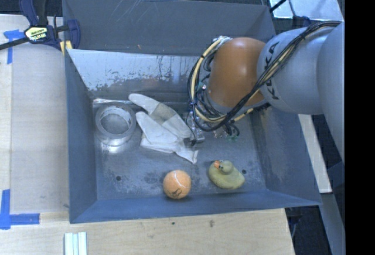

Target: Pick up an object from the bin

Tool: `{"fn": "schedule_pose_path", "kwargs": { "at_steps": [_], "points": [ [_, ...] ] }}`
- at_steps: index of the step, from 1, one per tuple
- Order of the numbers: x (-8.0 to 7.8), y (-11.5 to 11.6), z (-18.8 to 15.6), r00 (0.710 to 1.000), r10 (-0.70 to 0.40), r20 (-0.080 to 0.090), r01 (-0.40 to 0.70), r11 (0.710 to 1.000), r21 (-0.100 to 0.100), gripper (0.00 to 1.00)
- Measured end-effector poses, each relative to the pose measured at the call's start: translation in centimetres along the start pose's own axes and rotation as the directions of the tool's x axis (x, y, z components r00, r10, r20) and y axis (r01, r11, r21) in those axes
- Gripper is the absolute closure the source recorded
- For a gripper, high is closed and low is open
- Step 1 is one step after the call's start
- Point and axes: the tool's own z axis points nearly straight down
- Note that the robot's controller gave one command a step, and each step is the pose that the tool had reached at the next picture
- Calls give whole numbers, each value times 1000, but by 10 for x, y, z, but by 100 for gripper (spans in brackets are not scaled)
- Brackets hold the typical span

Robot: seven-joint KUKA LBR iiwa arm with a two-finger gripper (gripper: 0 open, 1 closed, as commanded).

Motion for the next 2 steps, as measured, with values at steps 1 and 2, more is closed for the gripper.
{"fn": "schedule_pose_path", "kwargs": {
  "at_steps": [1,2],
  "points": [
    [0,0,0,1000,0,0,0,1000,0,100],
    [-12,0,-59,1000,-4,3,4,1000,0,100]
  ]
}}
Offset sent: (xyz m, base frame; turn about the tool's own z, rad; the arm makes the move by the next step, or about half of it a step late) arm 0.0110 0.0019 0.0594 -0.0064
